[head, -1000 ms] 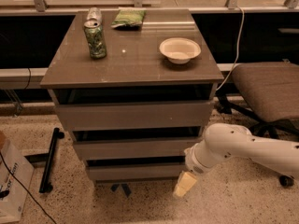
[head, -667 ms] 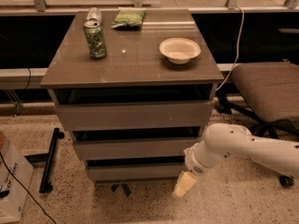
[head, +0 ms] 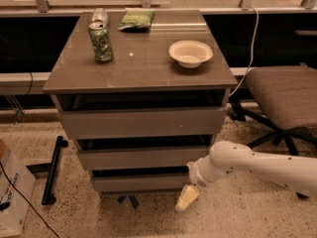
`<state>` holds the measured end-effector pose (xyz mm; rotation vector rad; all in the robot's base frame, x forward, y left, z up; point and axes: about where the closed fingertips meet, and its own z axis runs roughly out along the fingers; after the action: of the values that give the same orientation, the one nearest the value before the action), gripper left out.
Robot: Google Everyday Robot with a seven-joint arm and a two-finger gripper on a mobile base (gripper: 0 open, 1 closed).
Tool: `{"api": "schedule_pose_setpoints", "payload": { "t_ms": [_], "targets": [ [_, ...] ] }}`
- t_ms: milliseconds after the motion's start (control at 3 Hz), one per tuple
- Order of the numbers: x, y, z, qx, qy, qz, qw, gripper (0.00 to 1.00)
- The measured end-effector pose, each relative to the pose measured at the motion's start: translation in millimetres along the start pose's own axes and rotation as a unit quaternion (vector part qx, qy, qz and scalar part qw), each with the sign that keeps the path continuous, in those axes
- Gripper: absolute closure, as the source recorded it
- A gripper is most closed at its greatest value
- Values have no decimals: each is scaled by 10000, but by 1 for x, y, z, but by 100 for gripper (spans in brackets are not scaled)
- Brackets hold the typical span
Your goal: Open bottom drawer
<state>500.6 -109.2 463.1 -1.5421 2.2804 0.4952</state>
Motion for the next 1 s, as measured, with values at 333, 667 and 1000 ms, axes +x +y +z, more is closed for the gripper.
{"api": "schedule_pose_setpoints", "payload": {
  "t_ms": [333,667,1000],
  "targets": [
    [10,-20,38,-11,-368,-6,9993,0],
    [22,-45,68,63,-605,-77,9981,0],
    [31,-65,94,41,-693,-141,9975,0]
  ]
}}
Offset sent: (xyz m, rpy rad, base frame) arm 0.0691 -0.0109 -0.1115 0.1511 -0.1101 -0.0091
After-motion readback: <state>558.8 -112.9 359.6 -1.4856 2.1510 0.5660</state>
